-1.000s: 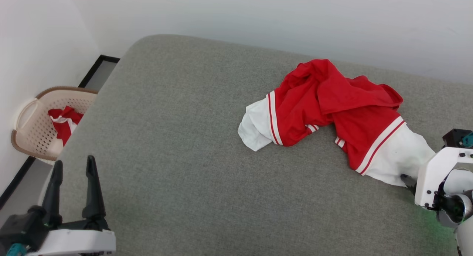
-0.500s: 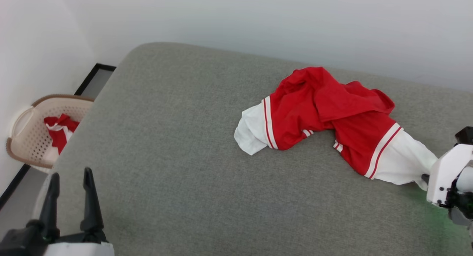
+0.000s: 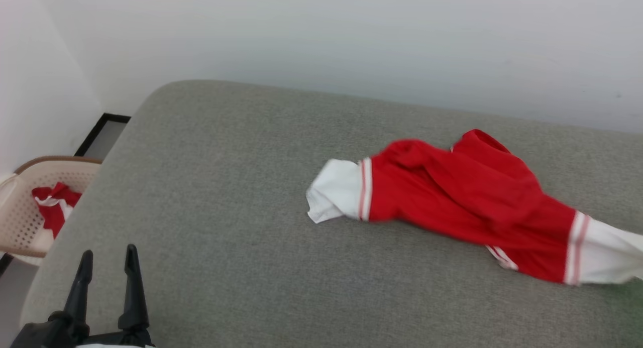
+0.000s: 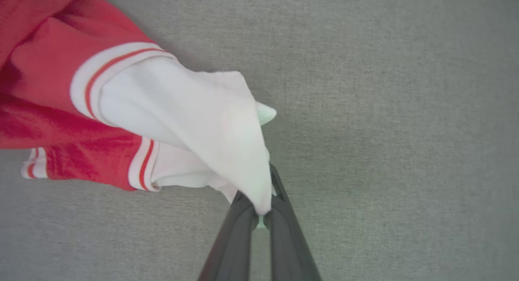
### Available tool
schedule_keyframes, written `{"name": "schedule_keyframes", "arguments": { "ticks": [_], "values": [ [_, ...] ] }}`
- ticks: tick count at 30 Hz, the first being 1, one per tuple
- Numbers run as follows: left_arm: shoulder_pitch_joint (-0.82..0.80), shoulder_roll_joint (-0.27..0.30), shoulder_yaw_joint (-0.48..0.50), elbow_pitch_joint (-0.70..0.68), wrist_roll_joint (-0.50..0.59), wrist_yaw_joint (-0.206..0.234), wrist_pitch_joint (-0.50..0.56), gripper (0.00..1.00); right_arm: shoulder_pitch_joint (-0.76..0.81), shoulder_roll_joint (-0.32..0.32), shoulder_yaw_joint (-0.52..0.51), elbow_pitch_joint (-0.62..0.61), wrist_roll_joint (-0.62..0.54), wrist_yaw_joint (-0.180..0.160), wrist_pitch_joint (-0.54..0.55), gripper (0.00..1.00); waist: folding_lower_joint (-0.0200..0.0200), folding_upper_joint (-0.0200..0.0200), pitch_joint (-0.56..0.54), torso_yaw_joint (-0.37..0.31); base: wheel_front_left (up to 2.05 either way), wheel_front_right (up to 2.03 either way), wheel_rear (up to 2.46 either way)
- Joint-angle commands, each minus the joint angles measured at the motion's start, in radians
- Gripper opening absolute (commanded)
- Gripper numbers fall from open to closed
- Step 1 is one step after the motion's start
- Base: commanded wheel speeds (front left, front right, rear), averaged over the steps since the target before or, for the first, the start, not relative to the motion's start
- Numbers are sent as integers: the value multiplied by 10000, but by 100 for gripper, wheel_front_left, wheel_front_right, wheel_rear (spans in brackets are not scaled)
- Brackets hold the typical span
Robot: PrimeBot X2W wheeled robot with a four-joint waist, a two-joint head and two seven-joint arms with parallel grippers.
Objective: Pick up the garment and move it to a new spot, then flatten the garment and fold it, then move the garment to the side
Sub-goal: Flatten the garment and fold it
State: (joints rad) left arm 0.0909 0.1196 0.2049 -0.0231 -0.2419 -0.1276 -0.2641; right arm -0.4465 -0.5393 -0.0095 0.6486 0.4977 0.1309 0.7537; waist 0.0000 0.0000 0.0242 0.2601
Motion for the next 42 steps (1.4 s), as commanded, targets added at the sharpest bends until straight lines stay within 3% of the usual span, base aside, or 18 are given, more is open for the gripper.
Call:
{"name": "schedule_keyframes", "arguments": {
  "ticks": [1, 7, 14, 17, 18, 19, 29, 36, 42],
  "values": [
    [69, 55, -16, 2, -8, -29, 2, 100, 187, -185, -161, -24, 81, -3, 70, 0, 0, 0, -38, -103, 0, 0, 0],
    [28, 202, -122, 4, -143, -33, 2, 100, 483, -568, -849, 175, -348, -3, 97, 0, 0, 0, 61, -240, 0, 0, 0],
    [-152, 196, -301, -24, -193, -35, 2, 100, 180, -40, -1521, 839, -1009, -3, -335, 0, 0, 0, 310, -245, 0, 0, 0],
    [-220, 252, -456, 14, -271, -36, 2, 100, -43, 147, -1708, 1080, -1310, -3, -624, 41, 0, 0, 370, -242, 0, 0, 0],
    [-230, 272, -472, 12, -297, -36, 2, 100, -111, 193, -1735, 1136, -1450, -3, -720, 78, 0, 0, 381, -254, 0, 0, 0],
    [-244, 298, -489, 5, -322, -36, 2, 100, -193, 240, -1743, 1169, -1550, -3, -774, 100, 0, 0, 387, -275, 0, 0, 0],
    [-248, 660, -730, -146, -636, -37, 2, 100, -508, 485, -1458, 616, -1710, -3, -1161, 100, 0, 0, 293, -777, 0, 0, 0],
    [-418, 1261, -1411, -239, -1056, -37, 2, 100, -106, 865, -1208, -1100, -1274, -3, -2215, 100, 0, 0, 338, -1383, 0, 0, 0],
    [-822, 2126, -2361, -364, -1660, -37, 288, 100, 508, 1362, -1012, -2722, -1200, -3, -3575, 100, 0, 0, 471, -1937, 0, 0, 0]
  ]
}}
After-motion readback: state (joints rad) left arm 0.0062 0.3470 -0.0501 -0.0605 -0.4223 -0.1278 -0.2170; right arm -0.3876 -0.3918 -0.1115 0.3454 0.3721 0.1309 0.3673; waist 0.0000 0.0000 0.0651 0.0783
